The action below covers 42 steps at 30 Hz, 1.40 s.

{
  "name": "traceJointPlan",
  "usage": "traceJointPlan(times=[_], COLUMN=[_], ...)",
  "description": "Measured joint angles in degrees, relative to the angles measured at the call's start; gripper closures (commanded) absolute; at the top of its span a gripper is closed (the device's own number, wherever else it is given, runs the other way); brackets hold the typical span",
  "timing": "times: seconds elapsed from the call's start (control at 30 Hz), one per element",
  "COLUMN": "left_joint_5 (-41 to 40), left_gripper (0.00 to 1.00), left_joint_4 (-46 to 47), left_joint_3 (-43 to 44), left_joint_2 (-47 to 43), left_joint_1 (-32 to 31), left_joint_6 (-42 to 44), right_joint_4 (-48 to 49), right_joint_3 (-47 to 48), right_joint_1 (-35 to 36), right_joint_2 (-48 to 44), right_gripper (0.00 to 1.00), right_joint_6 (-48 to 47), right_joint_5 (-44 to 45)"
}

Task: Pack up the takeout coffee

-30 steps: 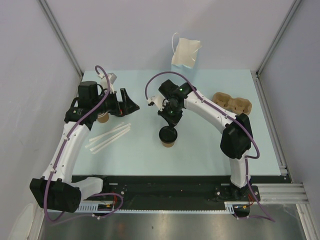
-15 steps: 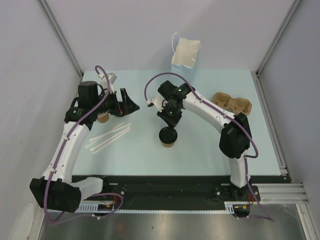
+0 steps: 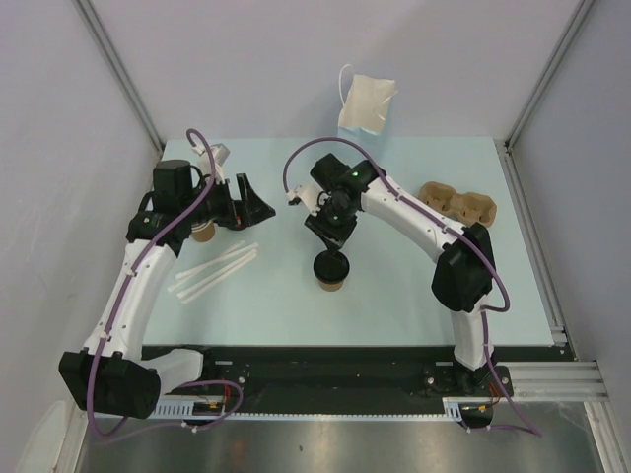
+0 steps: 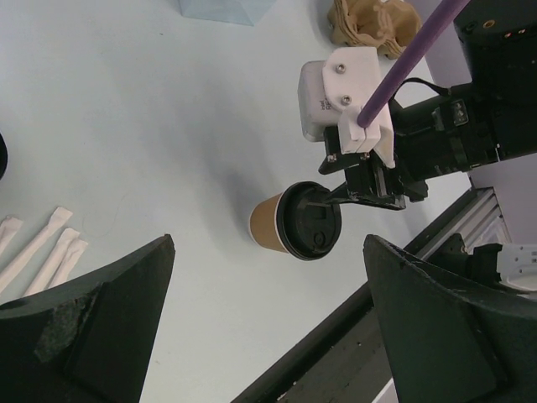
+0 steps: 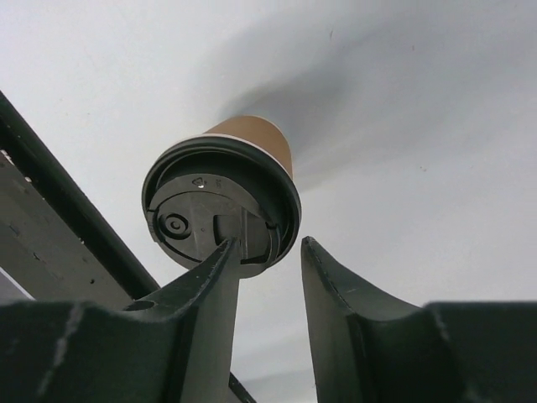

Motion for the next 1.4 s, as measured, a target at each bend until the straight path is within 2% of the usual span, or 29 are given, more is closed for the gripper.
traceJointPlan(times=[0.27, 0.33, 0.37, 0.43, 0.6, 0.77, 0.93, 1.1, 1.23, 1.33, 1.4], left_joint_5=[3.1, 3.7, 4.0, 4.0, 5.0, 15.8, 19.9, 21.1, 21.4, 21.4, 21.5], left_gripper=[0.0, 0.0, 0.01, 0.01, 0.0, 0.0, 0.04, 0.05, 0.05, 0.05, 0.09], left_joint_4=[1.1, 2.0, 2.9, 5.7, 8.9, 19.5, 27.2, 35.6, 43.7, 46.1, 47.5], left_joint_3=[0.0, -0.1, -0.3, -1.7, -2.8, -10.5, -20.5, -23.7, -26.1, -26.6, -26.6], left_joint_2=[-0.4, -1.0, -1.7, -4.2, -8.9, -9.3, -6.5, -1.0, 3.9, 7.5, 8.9], left_joint_1=[0.2, 0.2, 0.2, 0.3, 0.3, -0.6, -6.6, -15.9, -20.0, -22.3, -23.4], left_joint_6=[0.1, 0.2, 0.6, 1.1, 2.1, -2.7, -9.6, -15.3, -20.5, -22.6, -23.6], right_joint_4=[-0.4, -0.7, -0.9, -1.1, 0.3, 8.5, 17.7, 29.2, 35.1, 38.4, 40.0], right_joint_3=[2.7, 2.8, 2.8, 2.8, -0.3, -16.4, -29.4, -38.1, -41.6, -42.8, -43.3], right_joint_1=[-0.9, -1.7, -2.6, -4.6, -12.8, -19.6, -19.0, -17.4, -15.8, -14.7, -14.1], right_joint_2=[-1.0, -1.9, -2.7, -4.4, -10.6, -21.4, -25.6, -25.6, -25.6, -25.6, -25.6], right_gripper=[0.49, 0.42, 0.3, 0.27, 0.28, 0.35, 0.37, 0.37, 0.37, 0.36, 0.38], right_joint_6=[0.0, -0.1, -0.1, -0.1, 1.1, 7.8, 17.8, 29.6, 35.2, 37.6, 38.7], right_joint_5=[-3.1, -4.6, -5.8, -8.5, -18.2, -30.1, -40.5, -46.3, -47.8, -48.3, -48.5])
